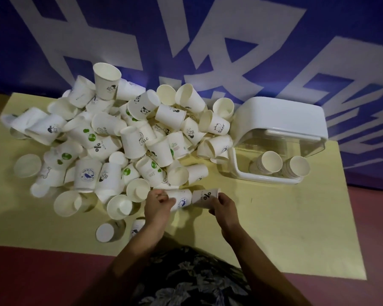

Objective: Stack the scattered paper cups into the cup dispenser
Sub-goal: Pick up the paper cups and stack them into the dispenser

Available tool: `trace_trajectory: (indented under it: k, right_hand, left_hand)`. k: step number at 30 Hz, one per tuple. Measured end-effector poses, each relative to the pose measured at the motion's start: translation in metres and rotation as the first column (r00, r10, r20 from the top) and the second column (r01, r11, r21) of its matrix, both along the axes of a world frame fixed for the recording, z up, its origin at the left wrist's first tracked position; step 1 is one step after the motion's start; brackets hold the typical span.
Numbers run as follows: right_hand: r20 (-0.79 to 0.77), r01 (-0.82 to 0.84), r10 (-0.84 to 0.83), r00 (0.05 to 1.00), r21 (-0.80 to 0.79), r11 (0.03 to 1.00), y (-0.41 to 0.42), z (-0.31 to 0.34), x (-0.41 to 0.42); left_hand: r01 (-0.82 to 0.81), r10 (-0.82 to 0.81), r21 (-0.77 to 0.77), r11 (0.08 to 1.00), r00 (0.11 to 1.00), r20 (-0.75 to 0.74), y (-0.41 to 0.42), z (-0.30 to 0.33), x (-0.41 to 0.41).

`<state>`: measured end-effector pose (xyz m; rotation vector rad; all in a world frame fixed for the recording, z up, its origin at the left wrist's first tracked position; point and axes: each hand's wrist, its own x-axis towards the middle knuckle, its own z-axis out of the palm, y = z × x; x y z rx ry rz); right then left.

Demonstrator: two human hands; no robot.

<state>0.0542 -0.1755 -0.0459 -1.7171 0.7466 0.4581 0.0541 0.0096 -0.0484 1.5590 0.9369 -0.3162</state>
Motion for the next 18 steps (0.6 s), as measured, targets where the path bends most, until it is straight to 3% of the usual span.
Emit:
trace_trajectory:
  k: [3,9,18]
  right_hand:
    - [0.107,0.032,-0.024,0.994,-0.071,0.997,-0.012,0.013,0.0]
    - [0.238,0.178,-0.154,0.959,-0.079,0.981,-0.053,0.042,0.005]
    - [0.455,0.308,-0.124,0.882,-0.356,0.882,-0.151,0.08,0.016]
  left_hand:
    - [0.01,-0.008,-0.049,0.999,0.999,0.037,-0.014,0.015,0.012]
    - [0.07,-0.02,-0.303,0.95,0.986,0.167,-0.049,0.052,0.032]
    - [0.09,-0.025,-0.279,0.956,0.973,0.23,-0.13,0.084,0.079]
